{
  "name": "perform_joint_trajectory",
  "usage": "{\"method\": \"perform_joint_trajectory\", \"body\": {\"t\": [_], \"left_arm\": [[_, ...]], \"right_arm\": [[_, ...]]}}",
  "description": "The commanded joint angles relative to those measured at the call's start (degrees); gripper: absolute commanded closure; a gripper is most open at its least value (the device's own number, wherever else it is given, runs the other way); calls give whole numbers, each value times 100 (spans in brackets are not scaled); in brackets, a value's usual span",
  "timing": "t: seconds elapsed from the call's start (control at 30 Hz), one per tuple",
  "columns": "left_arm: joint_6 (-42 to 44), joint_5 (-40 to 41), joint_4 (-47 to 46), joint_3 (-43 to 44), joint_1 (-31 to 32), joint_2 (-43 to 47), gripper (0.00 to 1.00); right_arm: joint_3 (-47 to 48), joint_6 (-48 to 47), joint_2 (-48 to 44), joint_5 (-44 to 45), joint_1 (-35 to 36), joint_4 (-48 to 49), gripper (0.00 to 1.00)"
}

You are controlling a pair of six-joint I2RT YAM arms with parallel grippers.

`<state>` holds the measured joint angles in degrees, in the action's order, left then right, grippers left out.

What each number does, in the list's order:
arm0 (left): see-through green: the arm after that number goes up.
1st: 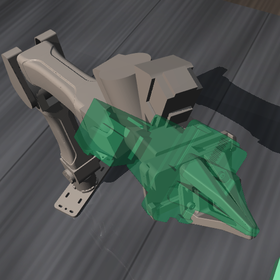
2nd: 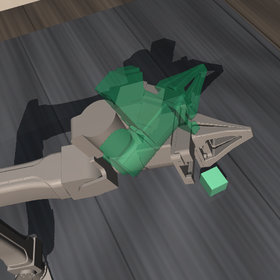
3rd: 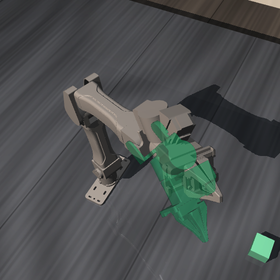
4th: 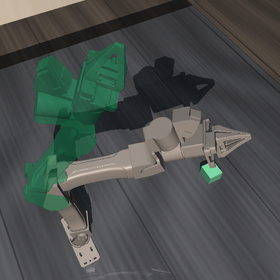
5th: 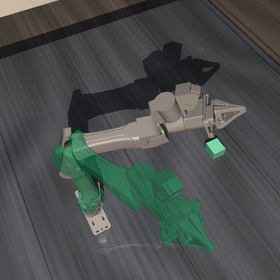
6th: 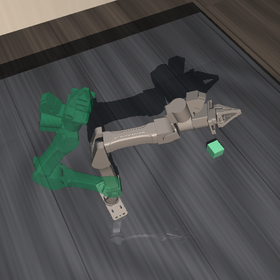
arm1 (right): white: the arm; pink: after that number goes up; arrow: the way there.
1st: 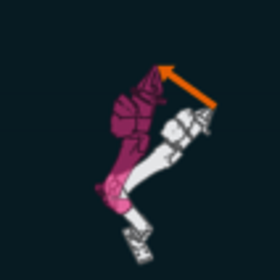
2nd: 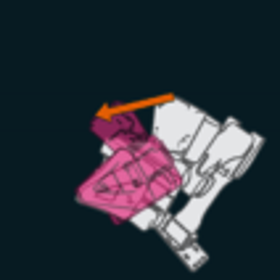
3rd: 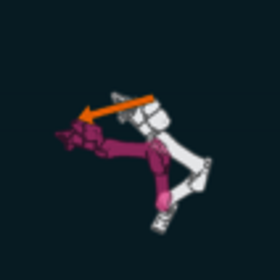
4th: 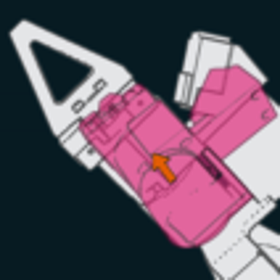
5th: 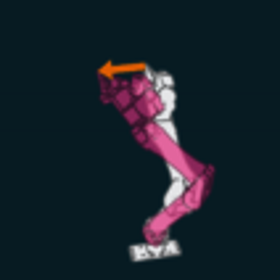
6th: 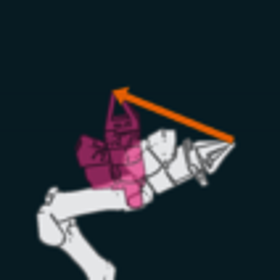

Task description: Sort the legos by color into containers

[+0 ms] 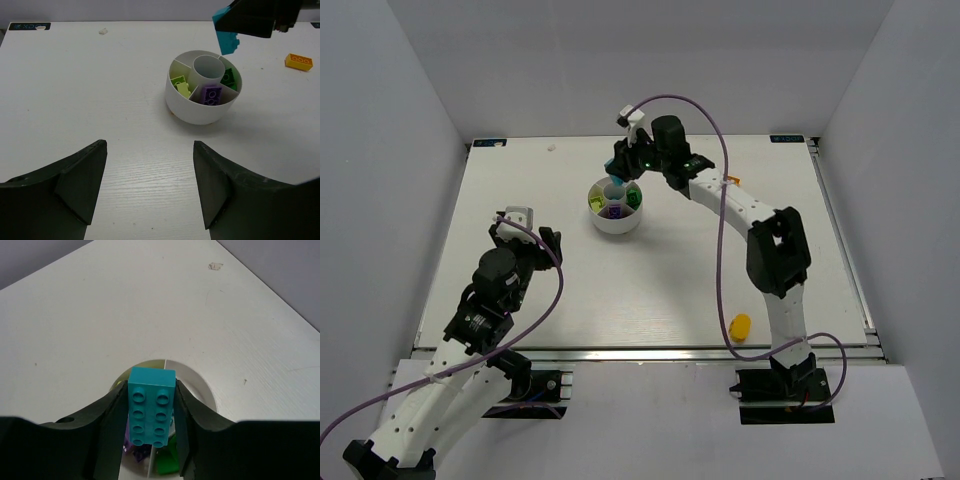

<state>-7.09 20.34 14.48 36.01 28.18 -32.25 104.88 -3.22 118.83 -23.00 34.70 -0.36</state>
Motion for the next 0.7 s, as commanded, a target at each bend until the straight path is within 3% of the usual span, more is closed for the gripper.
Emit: {"method": "perform_joint_trajectory", "body": {"t": [0.0, 0.3, 0.37, 0.4, 0.5, 0.67], "left_arm": [[76, 120, -103, -33, -15, 35, 21], [103, 58, -121, -41, -15, 43, 20], [94, 67, -130, -41, -15, 61, 20], [103, 49, -138, -50, -15, 61, 19], [103, -195, -173, -59, -15, 61, 18], [129, -1022, -340, -156, -15, 79, 17]], "right_arm": [[577, 226, 377, 138, 46, 458, 100], [543, 278, 677, 376, 98, 651, 99], [463, 278, 651, 358, 99, 660, 91], [394, 278, 642, 341, 116, 660, 76], [367, 436, 651, 384, 134, 651, 49], [437, 577, 695, 314, 142, 616, 42]]}}
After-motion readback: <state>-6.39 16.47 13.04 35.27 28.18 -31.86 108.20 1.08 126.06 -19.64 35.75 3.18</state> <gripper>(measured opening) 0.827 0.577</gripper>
